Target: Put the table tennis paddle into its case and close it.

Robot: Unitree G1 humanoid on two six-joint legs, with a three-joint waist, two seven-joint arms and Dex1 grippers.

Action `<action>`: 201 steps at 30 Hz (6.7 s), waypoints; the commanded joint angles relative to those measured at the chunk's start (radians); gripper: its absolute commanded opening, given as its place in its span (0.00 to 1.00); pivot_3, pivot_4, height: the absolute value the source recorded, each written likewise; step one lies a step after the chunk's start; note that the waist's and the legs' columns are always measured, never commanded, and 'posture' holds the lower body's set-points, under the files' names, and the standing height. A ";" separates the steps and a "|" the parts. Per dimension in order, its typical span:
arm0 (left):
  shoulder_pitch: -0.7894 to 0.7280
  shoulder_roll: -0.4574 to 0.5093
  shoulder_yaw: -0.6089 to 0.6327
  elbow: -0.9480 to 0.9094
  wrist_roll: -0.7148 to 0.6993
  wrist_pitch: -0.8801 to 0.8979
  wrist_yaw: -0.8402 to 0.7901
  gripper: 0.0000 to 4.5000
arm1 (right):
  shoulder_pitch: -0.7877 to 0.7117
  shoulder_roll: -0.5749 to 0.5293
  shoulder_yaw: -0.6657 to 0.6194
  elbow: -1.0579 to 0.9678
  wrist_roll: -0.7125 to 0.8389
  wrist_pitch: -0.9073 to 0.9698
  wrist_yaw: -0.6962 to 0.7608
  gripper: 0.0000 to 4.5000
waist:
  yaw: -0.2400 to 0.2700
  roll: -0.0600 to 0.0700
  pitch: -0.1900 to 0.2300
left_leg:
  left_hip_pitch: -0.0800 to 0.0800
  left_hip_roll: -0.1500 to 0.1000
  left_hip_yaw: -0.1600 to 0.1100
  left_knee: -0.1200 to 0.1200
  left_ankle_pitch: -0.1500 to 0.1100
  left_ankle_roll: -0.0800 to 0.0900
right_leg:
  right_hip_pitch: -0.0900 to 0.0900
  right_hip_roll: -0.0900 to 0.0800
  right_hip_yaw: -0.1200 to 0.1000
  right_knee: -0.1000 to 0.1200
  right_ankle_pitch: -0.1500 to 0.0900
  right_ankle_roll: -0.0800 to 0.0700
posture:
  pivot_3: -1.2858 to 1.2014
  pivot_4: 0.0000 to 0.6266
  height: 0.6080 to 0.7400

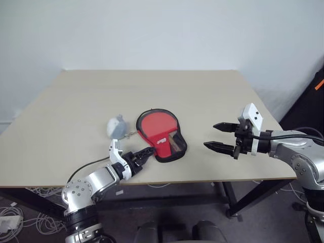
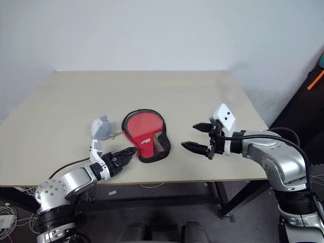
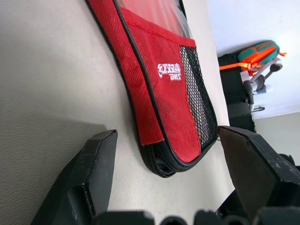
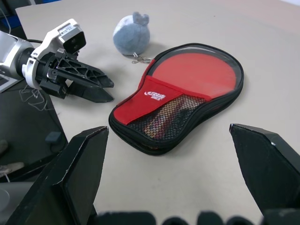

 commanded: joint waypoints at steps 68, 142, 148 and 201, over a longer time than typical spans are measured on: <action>-0.173 -0.065 -0.123 0.343 0.234 0.069 -0.042 0.00 | -0.075 0.100 0.003 -0.052 0.029 0.056 -0.085 1.00 | 0.018 0.020 -0.025 | 0.017 -0.004 -0.002 -0.008 -0.005 -0.005 | 0.018 -0.002 -0.001 -0.015 -0.002 0.002 | 0.52 0.00 1.00; -0.029 0.638 -0.526 -0.055 0.261 0.138 -0.940 0.00 | -0.065 0.140 0.058 -0.013 0.009 0.009 -0.071 1.00 | 0.012 0.002 0.002 | -0.004 -0.001 0.000 -0.001 -0.014 0.003 | -0.001 -0.001 0.001 -0.010 -0.007 -0.001 | 0.52 0.00 1.00; -0.052 0.637 -0.458 -0.034 0.254 0.138 -0.936 0.36 | -0.064 0.140 0.062 -0.005 0.005 0.005 -0.066 1.00 | 0.012 0.002 0.002 | -0.003 -0.001 0.000 0.005 -0.014 0.003 | -0.002 -0.001 0.001 -0.002 -0.010 0.003 | 0.52 0.00 1.00; -0.103 0.495 -0.203 0.214 0.553 -0.663 -0.976 1.00 | -0.193 0.569 0.330 0.381 -0.279 -0.131 -0.220 0.01 | 0.001 -0.001 0.003 | -0.004 0.001 0.002 0.010 -0.013 0.002 | -0.001 0.000 0.001 0.004 -0.004 0.000 | 0.52 0.00 1.00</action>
